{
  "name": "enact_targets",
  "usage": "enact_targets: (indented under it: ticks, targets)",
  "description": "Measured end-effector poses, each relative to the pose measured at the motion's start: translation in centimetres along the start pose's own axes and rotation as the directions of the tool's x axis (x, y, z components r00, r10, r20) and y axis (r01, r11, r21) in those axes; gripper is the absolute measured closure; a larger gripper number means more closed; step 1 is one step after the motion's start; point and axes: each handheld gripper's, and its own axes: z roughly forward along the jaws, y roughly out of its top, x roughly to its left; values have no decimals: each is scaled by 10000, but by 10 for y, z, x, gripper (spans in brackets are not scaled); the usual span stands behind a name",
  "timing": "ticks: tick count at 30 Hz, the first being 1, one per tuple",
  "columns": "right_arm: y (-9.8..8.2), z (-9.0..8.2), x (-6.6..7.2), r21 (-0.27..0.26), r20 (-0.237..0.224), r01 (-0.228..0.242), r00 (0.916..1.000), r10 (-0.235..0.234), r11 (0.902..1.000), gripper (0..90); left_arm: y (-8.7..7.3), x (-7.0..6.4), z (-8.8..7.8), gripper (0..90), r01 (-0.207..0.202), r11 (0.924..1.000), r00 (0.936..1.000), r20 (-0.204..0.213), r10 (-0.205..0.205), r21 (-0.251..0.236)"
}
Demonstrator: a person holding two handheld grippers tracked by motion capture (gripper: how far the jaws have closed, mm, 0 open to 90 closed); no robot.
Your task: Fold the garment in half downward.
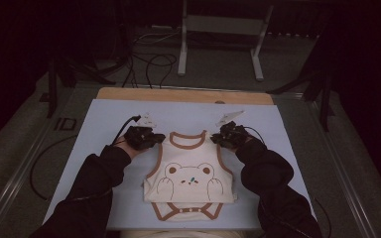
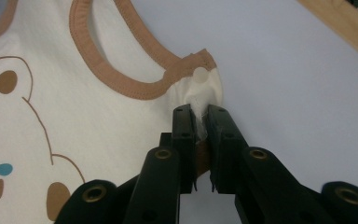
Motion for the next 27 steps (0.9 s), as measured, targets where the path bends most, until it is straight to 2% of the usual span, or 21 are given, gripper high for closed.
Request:
enact_targets:
  ticks: [12, 14, 27]
  targets:
    - [18, -7, -7, -270, 393, 52, 9992, -41, 9996, 825, 13, 8, -8, 876, -35, 9995, 9997, -246, 27, -309]
    - [19, -7, -8, -311, 393, 33, 9992, -21, 9995, 825, 16, 10, -9, 876, 58, 9992, 9995, -300, -70, -396]
    - [45, -16, -23, -567, 1043, 198, 9945, -138, 9982, 825, 36, 21, -18, 876, -61, 9971, 9978, -662, 10, -758]
